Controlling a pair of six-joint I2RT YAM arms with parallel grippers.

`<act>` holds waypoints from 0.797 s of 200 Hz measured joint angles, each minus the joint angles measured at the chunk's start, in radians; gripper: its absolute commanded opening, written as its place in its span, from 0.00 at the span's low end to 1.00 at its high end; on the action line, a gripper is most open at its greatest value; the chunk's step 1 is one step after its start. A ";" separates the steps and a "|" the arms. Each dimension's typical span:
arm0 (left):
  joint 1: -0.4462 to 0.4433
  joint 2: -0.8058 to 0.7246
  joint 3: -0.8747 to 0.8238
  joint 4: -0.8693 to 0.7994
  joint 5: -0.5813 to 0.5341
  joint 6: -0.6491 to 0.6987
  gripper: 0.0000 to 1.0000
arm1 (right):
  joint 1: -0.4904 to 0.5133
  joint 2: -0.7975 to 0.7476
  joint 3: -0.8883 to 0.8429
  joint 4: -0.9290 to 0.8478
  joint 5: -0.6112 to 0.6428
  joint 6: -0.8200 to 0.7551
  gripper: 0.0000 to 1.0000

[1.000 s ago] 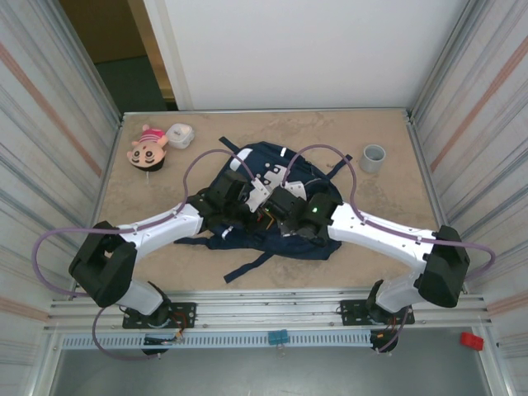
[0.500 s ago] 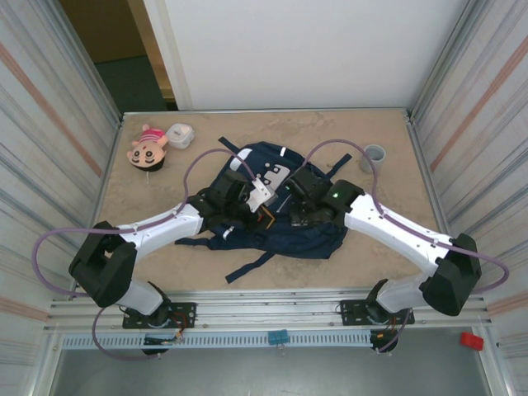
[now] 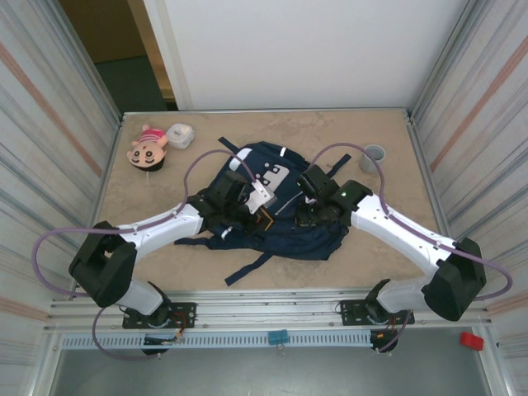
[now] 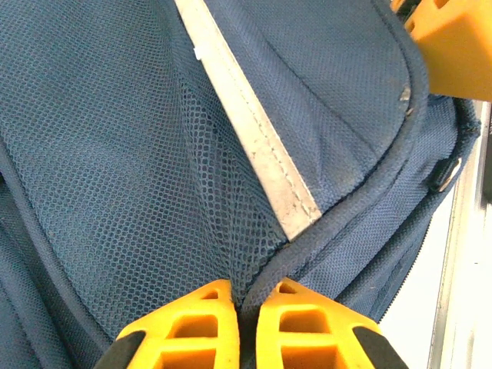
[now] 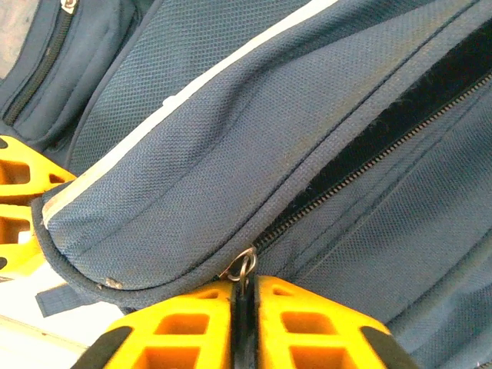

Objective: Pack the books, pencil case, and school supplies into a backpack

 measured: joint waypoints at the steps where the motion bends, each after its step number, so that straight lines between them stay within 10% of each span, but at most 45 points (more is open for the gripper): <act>1: 0.000 0.000 0.000 0.000 0.000 0.000 0.00 | 0.000 0.000 0.000 0.000 -0.001 0.000 0.20; 52: 0.001 0.000 0.000 0.000 -0.003 0.009 0.00 | -0.056 0.000 -0.029 0.029 -0.074 -0.043 0.00; 121: 0.000 -0.018 0.000 -0.020 -0.046 0.059 0.00 | -0.240 -0.018 -0.069 0.050 -0.141 -0.116 0.00; 159: 0.004 -0.042 0.000 -0.056 -0.081 0.068 0.31 | -0.247 -0.031 -0.085 0.072 -0.193 -0.142 0.00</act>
